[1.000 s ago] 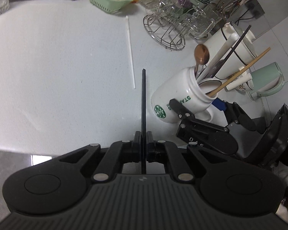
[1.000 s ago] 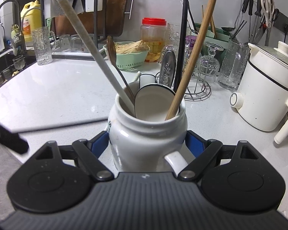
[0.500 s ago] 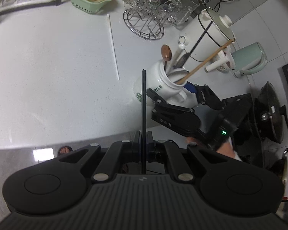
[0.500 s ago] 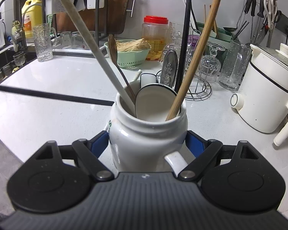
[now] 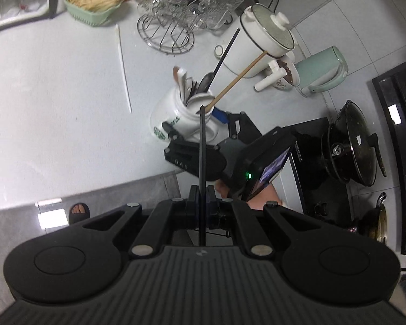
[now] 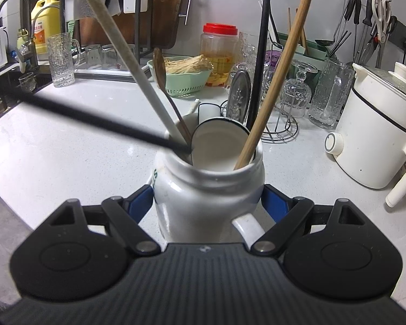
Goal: Organize utensils
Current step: 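Carry the black chopstick over the mug held by the right tool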
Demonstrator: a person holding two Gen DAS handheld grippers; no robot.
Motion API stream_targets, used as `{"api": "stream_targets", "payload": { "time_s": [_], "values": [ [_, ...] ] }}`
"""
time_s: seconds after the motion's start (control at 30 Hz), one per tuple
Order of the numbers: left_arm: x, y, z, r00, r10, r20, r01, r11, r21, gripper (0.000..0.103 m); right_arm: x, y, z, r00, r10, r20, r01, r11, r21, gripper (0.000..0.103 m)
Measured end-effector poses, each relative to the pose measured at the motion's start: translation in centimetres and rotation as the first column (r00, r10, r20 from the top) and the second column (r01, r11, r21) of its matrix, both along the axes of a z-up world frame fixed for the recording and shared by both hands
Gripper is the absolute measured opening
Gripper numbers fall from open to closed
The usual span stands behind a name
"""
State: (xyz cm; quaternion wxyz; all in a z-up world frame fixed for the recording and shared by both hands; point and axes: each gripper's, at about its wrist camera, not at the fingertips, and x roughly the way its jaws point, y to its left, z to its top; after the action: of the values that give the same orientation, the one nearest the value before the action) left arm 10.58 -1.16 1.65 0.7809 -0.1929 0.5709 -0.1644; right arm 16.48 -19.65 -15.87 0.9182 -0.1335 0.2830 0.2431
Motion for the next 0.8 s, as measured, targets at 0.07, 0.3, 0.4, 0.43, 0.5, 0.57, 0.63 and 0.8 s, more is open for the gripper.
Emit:
{"api": "stream_targets", "payload": {
  "time_s": [0.07, 0.3, 0.4, 0.43, 0.5, 0.57, 0.63, 0.8],
  "values": [
    [0.7, -0.1, 0.1, 1.000, -0.008, 0.004, 0.008, 1.000, 0.010, 0.005, 0.0, 0.0, 0.0, 1.000, -0.001, 0.001, 0.001, 1.000, 0.001, 0.089],
    [3.0, -0.8, 0.2, 0.997, -0.066, -0.041, 0.068, 0.996, 0.053, 0.005, -0.1, 0.0, -0.1, 1.000, -0.004, 0.005, 0.004, 1.000, 0.003, 0.089],
    [4.2, -1.3, 0.5, 0.993, -0.105, -0.063, 0.109, 0.991, 0.075, 0.005, -0.3, 0.0, -0.1, 1.000, -0.008, 0.009, 0.008, 1.000, 0.005, 0.089],
    [4.7, -1.5, 0.6, 0.991, -0.118, -0.070, 0.124, 0.989, 0.085, 0.005, -0.3, 0.0, -0.1, 1.000, -0.010, 0.010, 0.010, 1.000, 0.005, 0.089],
    [5.7, -1.9, 0.9, 0.985, -0.147, -0.088, 0.156, 0.982, 0.109, 0.005, -0.3, 0.1, -0.1, 1.000, -0.012, 0.011, 0.012, 1.000, 0.006, 0.089],
    [6.7, -2.5, 1.3, 0.978, -0.184, -0.102, 0.197, 0.972, 0.126, 0.005, -0.4, 0.1, -0.2, 1.000, -0.014, 0.014, 0.014, 1.000, 0.007, 0.089],
    [7.6, -3.1, 1.5, 0.969, -0.221, -0.114, 0.236, 0.961, 0.142, 0.005, -0.5, 0.1, -0.2, 1.000, -0.017, 0.016, 0.016, 1.000, 0.008, 0.089],
    [9.4, -4.3, 1.1, 0.942, -0.281, -0.181, 0.311, 0.936, 0.165, 0.005, -0.6, 0.0, -0.2, 1.000, -0.022, 0.019, 0.022, 1.000, 0.010, 0.089]
  ]
}}
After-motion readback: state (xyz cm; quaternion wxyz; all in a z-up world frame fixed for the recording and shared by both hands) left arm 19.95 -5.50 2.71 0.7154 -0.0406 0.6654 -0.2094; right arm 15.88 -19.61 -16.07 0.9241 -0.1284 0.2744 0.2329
